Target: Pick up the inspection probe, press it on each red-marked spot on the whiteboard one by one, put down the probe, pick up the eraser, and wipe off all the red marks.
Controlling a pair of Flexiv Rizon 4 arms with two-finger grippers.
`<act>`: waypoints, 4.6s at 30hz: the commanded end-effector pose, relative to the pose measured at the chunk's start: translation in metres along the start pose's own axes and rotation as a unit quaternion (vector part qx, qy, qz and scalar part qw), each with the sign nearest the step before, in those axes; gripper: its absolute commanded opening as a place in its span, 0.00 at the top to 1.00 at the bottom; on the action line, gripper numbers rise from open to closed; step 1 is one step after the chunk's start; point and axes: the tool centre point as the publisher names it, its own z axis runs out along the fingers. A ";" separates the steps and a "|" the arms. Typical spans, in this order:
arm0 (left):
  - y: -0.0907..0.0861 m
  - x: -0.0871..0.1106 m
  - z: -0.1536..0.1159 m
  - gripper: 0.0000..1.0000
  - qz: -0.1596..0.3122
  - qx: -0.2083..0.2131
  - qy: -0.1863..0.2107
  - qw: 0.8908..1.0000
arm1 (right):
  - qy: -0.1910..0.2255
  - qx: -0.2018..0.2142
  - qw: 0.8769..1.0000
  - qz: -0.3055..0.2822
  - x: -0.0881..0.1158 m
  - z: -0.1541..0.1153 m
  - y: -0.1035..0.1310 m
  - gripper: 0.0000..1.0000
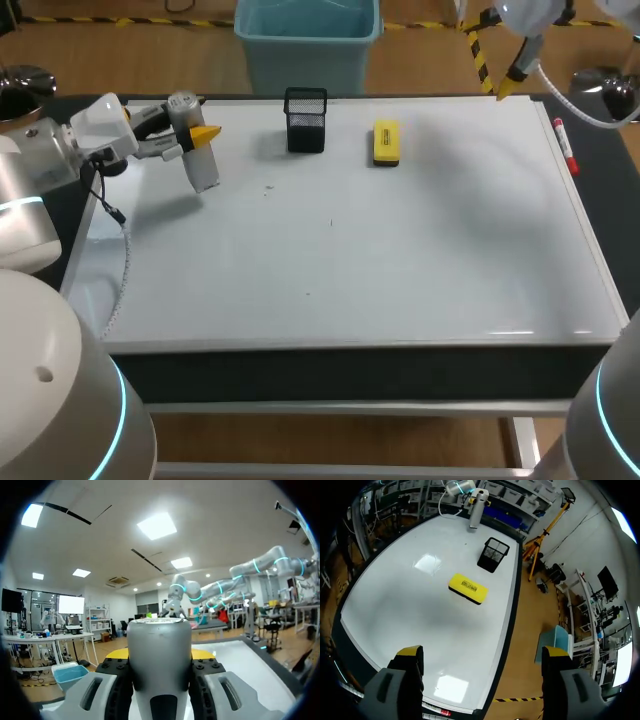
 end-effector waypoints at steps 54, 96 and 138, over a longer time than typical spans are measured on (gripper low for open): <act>-0.056 -0.078 0.198 1.00 -0.069 0.039 0.320 0.944 | 0.001 0.002 1.000 -0.001 0.000 -0.001 0.000 0.00; -0.019 -0.053 0.220 1.00 -0.083 0.025 0.293 0.952 | 0.001 0.002 1.000 -0.001 0.000 -0.001 0.000 0.00; 0.069 -0.065 0.223 1.00 -0.109 0.061 0.338 0.933 | 0.001 0.002 1.000 -0.001 0.000 -0.001 0.000 0.00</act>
